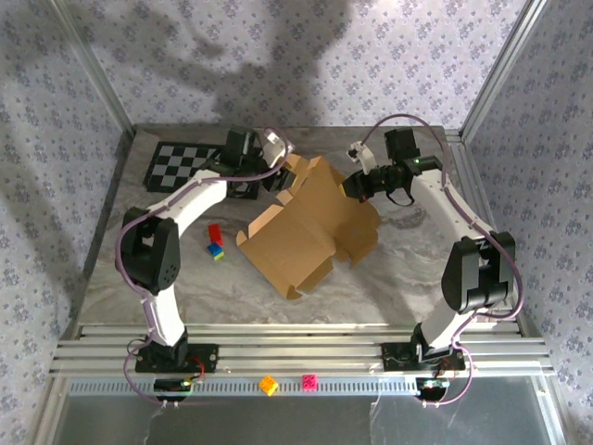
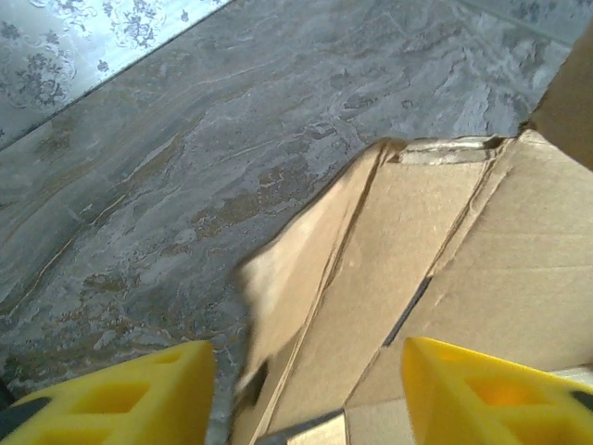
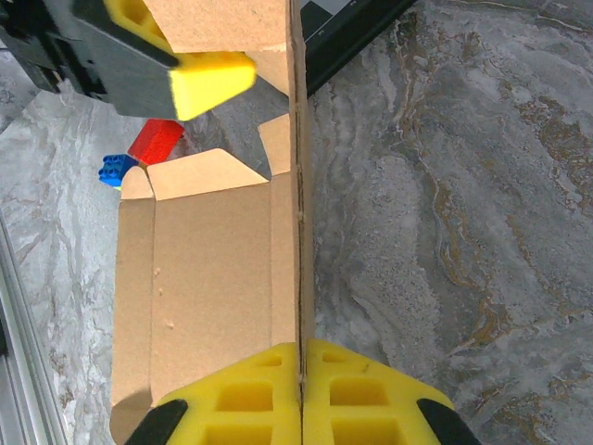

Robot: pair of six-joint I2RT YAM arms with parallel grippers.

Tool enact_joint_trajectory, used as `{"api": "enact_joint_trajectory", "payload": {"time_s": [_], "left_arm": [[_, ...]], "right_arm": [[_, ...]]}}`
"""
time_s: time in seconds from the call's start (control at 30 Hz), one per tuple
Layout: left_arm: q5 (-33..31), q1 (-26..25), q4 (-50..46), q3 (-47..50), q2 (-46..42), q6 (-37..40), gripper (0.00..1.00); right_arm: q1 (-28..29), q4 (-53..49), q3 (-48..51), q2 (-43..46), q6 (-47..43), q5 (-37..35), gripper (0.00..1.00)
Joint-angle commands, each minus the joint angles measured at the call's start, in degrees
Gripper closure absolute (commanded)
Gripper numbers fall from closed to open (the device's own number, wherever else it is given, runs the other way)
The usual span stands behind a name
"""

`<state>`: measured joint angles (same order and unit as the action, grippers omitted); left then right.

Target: Fold the paper box

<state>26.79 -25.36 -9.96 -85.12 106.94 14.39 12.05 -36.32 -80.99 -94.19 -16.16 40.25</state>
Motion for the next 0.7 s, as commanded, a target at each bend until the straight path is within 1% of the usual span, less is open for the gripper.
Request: {"api": "enact_joint_trajectory", "payload": {"time_s": [0.0, 0.03, 0.1, 0.13, 0.2, 0.27, 0.4, 0.47, 0.57, 0.63, 0.67], "left_arm": [[-3.4, -1.2, -1.2, -3.8, 1.8, -0.1, 0.64], [-4.7, -1.7, -2.1, -4.5, 2.2, -0.4, 0.73], [-8.7, -2.6, -3.8, -5.9, 2.8, -2.8, 0.97], [-11.1, -3.0, -4.5, -6.4, 3.0, -5.3, 1.00], [-15.9, -3.8, -6.2, -7.0, 3.1, -9.9, 1.00], [-23.7, -5.3, -7.9, -6.8, 3.1, -13.7, 1.00], [-32.2, -8.1, -6.5, -2.8, 2.3, -18.8, 1.00], [-35.6, -8.2, -6.6, -1.7, 2.3, -25.3, 1.00], [-39.9, -8.3, -8.4, -0.8, 2.2, -35.0, 1.00], [-40.0, -8.1, -5.9, 1.9, 1.2, -41.4, 1.00], [-39.7, -8.1, -4.9, 2.8, 0.8, -43.7, 0.98]], "right_arm": [[0.5, -1.5, -1.8, 0.1, -0.7, -0.7, 1.00], [0.6, -1.4, -1.8, 0.1, -0.6, -1.0, 1.00], [1.0, -1.1, -2.0, -0.1, -0.5, -2.5, 1.00], [1.4, -1.0, -2.1, -0.2, -0.4, -4.0, 1.00], [2.6, -1.0, -2.5, -0.6, -0.4, -6.8, 1.00], [4.3, -0.8, -2.9, -1.2, -0.5, -10.6, 1.00], [8.0, -0.5, -2.9, -1.6, -1.8, -17.2, 1.00], [9.2, 0.5, -2.5, -1.6, -1.2, -21.5, 1.00], [10.6, 1.7, -1.4, -1.3, -0.2, -26.2, 1.00], [11.5, 3.9, -0.8, -1.1, 0.3, -27.8, 1.00], [12.0, 4.2, -0.8, -1.0, 0.3, -28.1, 1.00]]}}
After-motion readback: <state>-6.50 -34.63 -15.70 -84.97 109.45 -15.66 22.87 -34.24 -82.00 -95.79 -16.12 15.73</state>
